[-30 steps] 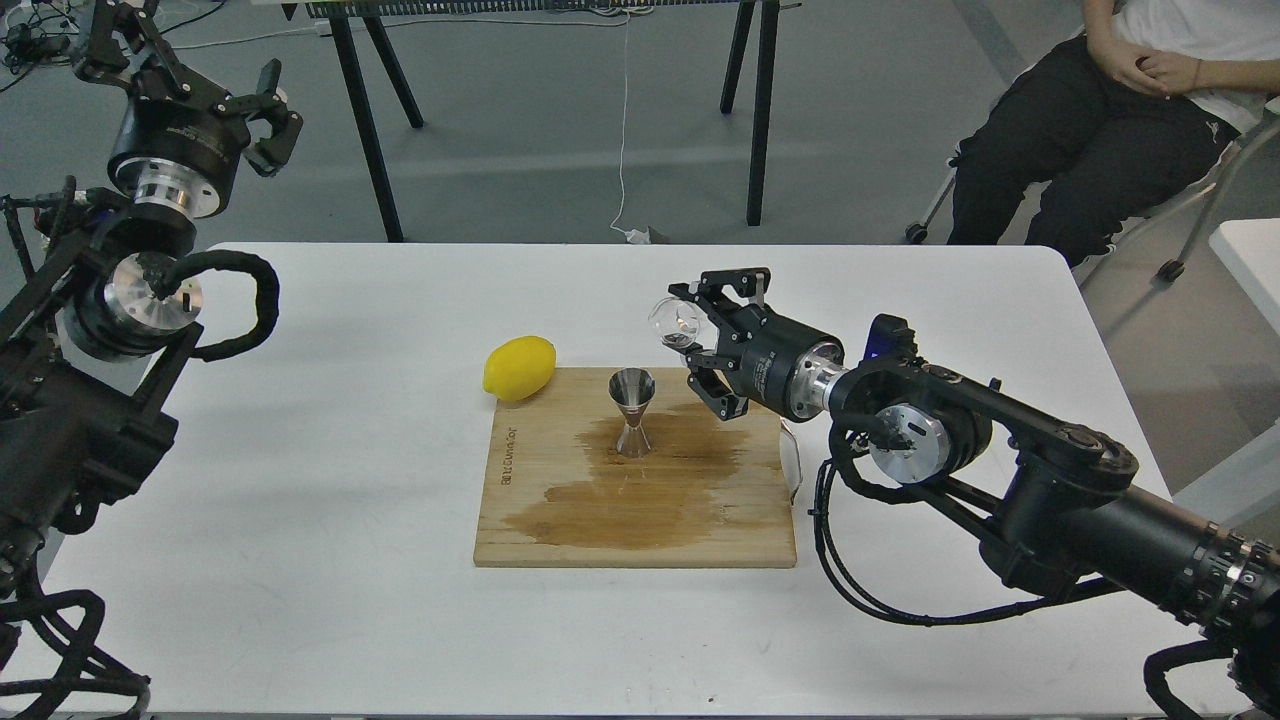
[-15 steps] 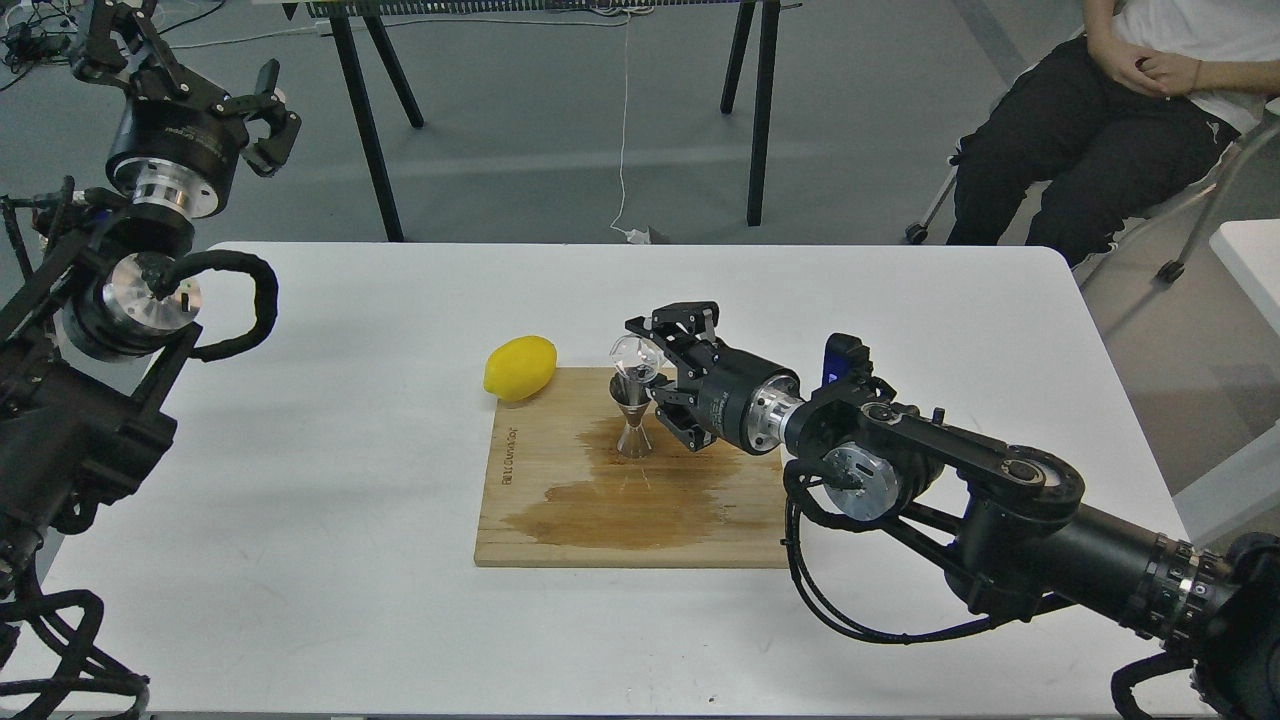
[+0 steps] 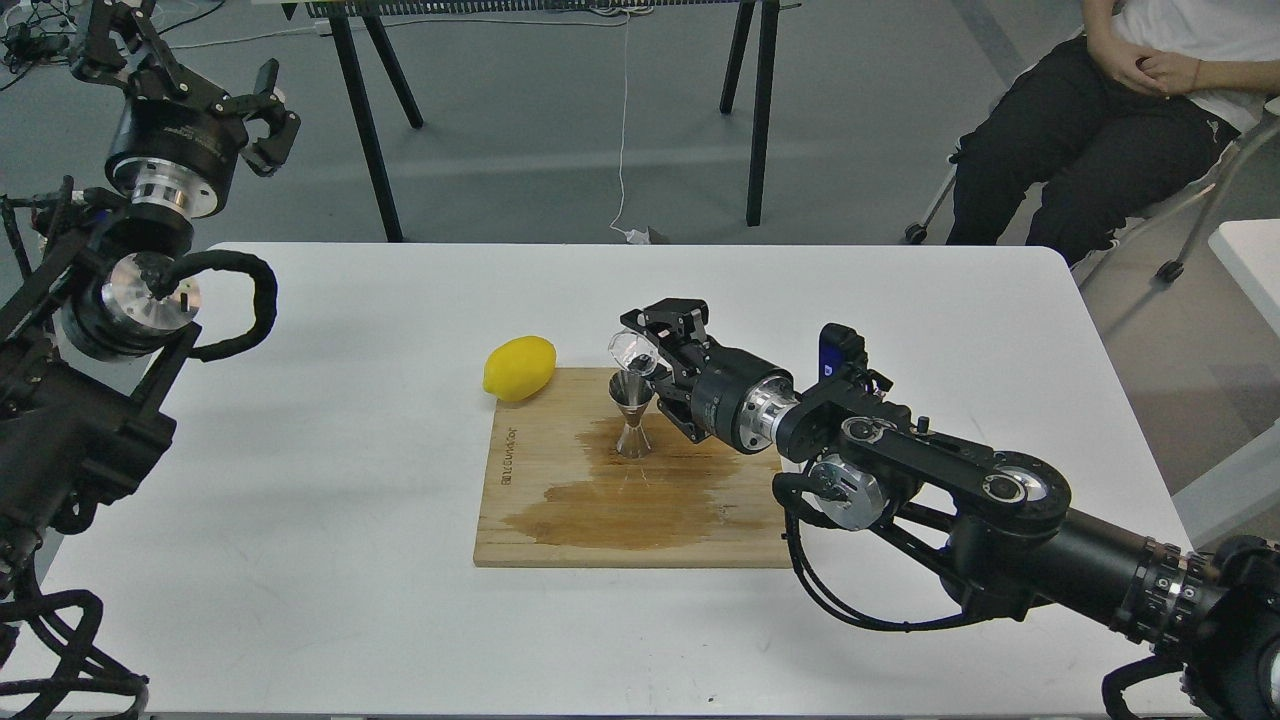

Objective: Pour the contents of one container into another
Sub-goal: 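Tilt the held glass over the jigger to pour into it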

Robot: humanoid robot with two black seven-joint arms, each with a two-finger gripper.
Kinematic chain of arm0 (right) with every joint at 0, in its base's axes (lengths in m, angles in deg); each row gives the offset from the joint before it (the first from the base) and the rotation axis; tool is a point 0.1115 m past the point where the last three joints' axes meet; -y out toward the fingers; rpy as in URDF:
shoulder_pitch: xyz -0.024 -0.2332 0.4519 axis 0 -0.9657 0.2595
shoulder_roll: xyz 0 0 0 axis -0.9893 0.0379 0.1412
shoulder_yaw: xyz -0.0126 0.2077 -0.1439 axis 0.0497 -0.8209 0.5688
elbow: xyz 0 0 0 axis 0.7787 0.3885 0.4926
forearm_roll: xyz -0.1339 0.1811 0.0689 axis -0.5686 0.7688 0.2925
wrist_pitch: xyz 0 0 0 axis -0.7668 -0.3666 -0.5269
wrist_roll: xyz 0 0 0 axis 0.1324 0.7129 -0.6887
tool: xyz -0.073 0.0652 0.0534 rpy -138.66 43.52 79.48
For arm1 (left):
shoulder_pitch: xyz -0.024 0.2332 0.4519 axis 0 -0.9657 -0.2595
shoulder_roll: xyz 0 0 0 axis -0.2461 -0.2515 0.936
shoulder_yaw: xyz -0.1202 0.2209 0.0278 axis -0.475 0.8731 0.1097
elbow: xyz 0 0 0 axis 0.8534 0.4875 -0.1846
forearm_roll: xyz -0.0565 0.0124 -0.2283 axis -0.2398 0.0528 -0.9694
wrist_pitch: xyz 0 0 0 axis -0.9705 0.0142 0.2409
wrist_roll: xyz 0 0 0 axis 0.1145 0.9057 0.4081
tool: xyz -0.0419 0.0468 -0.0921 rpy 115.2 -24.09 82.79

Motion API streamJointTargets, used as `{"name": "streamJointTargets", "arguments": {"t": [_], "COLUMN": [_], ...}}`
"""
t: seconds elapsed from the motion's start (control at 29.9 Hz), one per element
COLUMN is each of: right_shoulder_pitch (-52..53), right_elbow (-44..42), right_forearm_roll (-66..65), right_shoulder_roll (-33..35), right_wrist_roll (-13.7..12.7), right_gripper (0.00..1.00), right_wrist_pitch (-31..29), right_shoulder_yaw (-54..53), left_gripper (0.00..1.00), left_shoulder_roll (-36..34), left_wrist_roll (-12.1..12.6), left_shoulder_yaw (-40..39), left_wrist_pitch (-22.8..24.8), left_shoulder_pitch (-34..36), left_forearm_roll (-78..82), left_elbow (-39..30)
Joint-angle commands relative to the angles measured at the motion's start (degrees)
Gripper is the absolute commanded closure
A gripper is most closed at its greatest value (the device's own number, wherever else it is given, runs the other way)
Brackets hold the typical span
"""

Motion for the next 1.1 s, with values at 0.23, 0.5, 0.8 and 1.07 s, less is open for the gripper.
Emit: {"name": "streamJointTargets", "arguments": {"t": [0.23,0.5,0.8,1.07], "right_shoulder_pitch": [-0.40,-0.75,-0.66,-0.66], "right_elbow": [0.07,-0.19,-0.28,-2.83], "right_forearm_roll": [-6.80,-12.95,-18.31,-25.44], "right_shoulder_roll": [-0.01,-0.01,-0.01,-1.16], "right_wrist_roll": [0.15,1.55,3.05,5.33], "right_gripper": [0.66,0.66,0.65,0.65], "right_wrist_pitch": [0.57,0.74,2.85,3.64], "right_shoulder_yaw": [0.04,0.91,4.34,5.31], "left_gripper": [0.00,0.00,0.00,0.00], "left_shoulder_roll": [-0.09,-0.09,-0.09,-0.09], "left_wrist_roll": [0.00,0.00,0.00,-0.08], "left_shoulder_yaw": [0.00,-0.09,-0.09,-0.09], "left_wrist_pitch": [-0.06,-0.06,0.03,0.03], "left_shoulder_pitch": [0.00,0.00,0.00,0.00], "left_forearm_roll": [0.00,0.00,0.00,0.00], "left_elbow": [0.00,0.00,0.00,0.00]}}
